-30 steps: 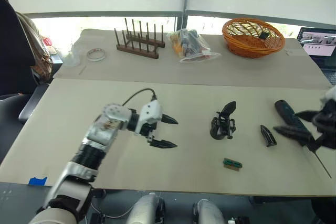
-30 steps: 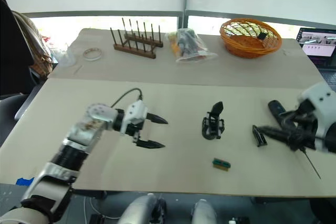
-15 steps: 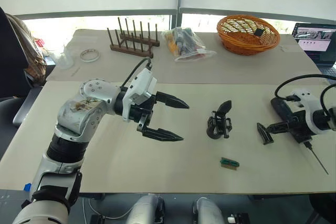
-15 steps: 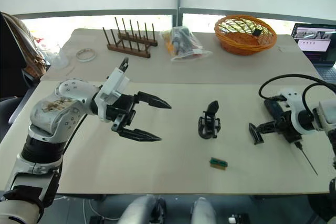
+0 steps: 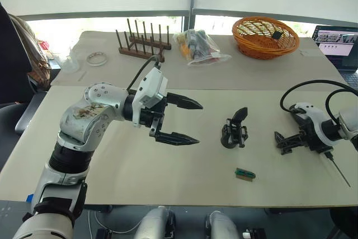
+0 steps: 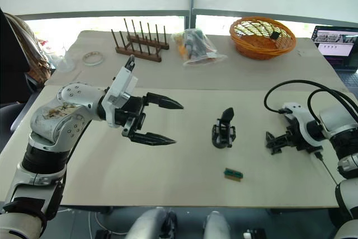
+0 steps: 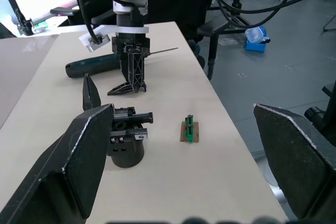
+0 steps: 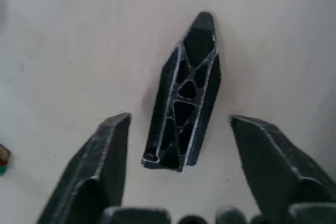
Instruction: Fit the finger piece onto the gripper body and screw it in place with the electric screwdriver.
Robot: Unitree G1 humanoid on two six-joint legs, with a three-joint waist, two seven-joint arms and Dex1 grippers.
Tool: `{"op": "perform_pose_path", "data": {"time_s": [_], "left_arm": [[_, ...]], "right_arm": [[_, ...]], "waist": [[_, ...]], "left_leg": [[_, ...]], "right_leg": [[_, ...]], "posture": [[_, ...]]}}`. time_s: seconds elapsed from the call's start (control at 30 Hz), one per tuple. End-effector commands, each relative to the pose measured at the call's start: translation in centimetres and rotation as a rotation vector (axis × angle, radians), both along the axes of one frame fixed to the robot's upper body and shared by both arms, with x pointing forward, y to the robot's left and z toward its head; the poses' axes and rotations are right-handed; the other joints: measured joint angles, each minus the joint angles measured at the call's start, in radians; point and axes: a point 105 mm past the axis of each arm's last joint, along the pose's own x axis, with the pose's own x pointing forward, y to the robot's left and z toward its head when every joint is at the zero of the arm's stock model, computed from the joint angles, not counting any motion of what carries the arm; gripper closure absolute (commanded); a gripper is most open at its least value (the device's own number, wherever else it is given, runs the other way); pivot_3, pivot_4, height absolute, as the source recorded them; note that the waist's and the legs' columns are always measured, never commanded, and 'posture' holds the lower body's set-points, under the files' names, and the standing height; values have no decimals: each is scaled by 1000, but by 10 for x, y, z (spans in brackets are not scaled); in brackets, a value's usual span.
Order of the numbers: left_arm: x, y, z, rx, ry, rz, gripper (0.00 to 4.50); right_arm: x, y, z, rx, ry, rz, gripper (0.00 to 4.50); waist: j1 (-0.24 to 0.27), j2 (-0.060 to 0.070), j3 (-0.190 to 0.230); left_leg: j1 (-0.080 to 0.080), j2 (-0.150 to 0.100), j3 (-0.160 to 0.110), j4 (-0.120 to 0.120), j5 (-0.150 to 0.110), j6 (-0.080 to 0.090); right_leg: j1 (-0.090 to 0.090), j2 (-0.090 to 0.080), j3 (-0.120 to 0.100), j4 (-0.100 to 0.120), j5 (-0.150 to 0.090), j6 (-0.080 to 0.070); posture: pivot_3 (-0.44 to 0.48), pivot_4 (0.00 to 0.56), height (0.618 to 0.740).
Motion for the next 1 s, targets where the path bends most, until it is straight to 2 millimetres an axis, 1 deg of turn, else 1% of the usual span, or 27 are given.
{"op": "perform_pose_path", "data": {"time_s": [0.03, 0.1, 0.13, 0.17, 0.2, 0.27, 0.3, 0.33, 0.37, 0.43, 0.5, 0.53, 0.6, 0.7, 0.77, 0.9, 1.0], "left_arm": [[0, -2, 7, -2, -45, -6, 0], [3, -1, 5, 7, -40, 6, 0], [4, -1, 5, 9, -39, 10, 0], [5, -1, 5, 7, -35, 19, 0], [9, -1, 6, -2, -24, 42, 0], [19, -2, 10, -45, 14, 105, 0], [23, -3, 14, -86, 45, 138, 0], [28, -5, 19, -138, 77, 177, 0], [31, -6, 22, -170, 100, 202, 0], [43, -9, 30, -257, 179, 287, 0], [53, -11, 35, -334, 275, 352, 0], [57, -15, 37, -371, 318, 378, 0], [61, -24, 40, -418, 368, 401, 0], [68, -37, 46, -473, 442, 443, 0], [73, -45, 48, -502, 493, 467, 0], [75, -52, 53, -542, 536, 471, 0], [77, -54, 55, -563, 552, 476, 0]], "right_arm": [[-3, -6, -2, -9, -3, 6, 2550], [-3, -8, 3, -13, -29, 26, 3233], [-3, -8, 5, -15, -39, 33, 3406], [-2, -9, 10, -18, -68, 51, 3405], [0, -10, 20, -33, -129, 98, 3405], [2, -10, 42, -102, -277, 237, 3405], [3, -7, 54, -138, -359, 294, 3405], [6, -1, 67, -157, -450, 320, 3405], [7, 3, 76, -165, -510, 330, 3405], [19, 26, 107, -160, -761, 349, 3405], [23, 48, 133, -126, -945, 339, 3405], [25, 62, 145, -117, -1031, 348, 3405], [25, 88, 162, -80, -1154, 360, 3405], [26, 120, 171, -12, -1243, 359, 3405], [24, 138, 172, 23, -1274, 371, 3405], [13, 164, 164, 53, -1299, 439, 3405], [6, 172, 158, 93, -1284, 456, 3405]], "waist": [[0, 0, 0], [0, 0, 0], [0, 0, 0], [0, 0, 0], [1, 0, 0], [6, 1, 0], [7, 2, 1], [4, 2, 1], [3, 2, 1], [0, 1, 1], [-3, 1, 1], [-2, 1, 1], [2, 1, 1], [11, 1, 1], [19, 1, 1], [22, 1, 1], [18, 1, 1]], "left_leg": [[0, 0, 0, 0, 0, 0], [0, 0, 0, 0, 0, 0], [0, 0, 0, 0, 0, 0], [0, 0, 0, -1, 0, 0], [0, 0, 0, 0, 0, 0], [0, 0, -1, -1, 0, 0], [0, -1, 0, 0, 0, 0], [0, -1, -1, 0, 0, 0], [0, -1, 0, 0, 0, 0], [1, 1, -1, 0, 0, -1], [3, 2, 0, -1, 1, -2], [5, 2, 0, -3, 2, -3], [6, 2, -1, -4, 2, -4], [6, 1, -1, -4, 3, -5], [5, 0, -1, -3, 3, -4], [5, -2, -1, -3, 3, -4], [5, -1, 0, -3, 3, -4]], "right_leg": [[0, 0, 0, 0, 0, 0], [0, 0, 0, 0, 0, 0], [0, 0, 0, 0, 0, 0], [0, 0, 0, 0, 0, 0], [0, 0, 0, 0, 0, 0], [0, 0, 0, 0, 0, 0], [0, 0, 0, 0, 0, 1], [0, 0, 0, 0, 0, 1], [0, 0, 0, 0, 0, 1], [1, 0, 0, 1, 0, 1], [2, 0, 0, 2, 0, 1], [2, 0, 0, 3, 0, 1], [2, 0, 0, 5, 0, 1], [1, 0, 0, 8, 0, 1], [1, 0, 0, 11, 0, 1], [2, -1, 0, 12, 0, 1], [1, 0, 0, 12, 0, 1]], "posture": [[0, 150, 740], [0, 150, 740], [0, 150, 740], [0, 150, 740], [0, 150, 740], [0, 150, 740], [0, 150, 740], [0, 150, 740], [0, 150, 740], [0, 150, 740], [0, 150, 740], [0, 150, 740], [0, 150, 740], [0, 150, 740], [0, 150, 740], [0, 150, 740], [0, 150, 740]]}}
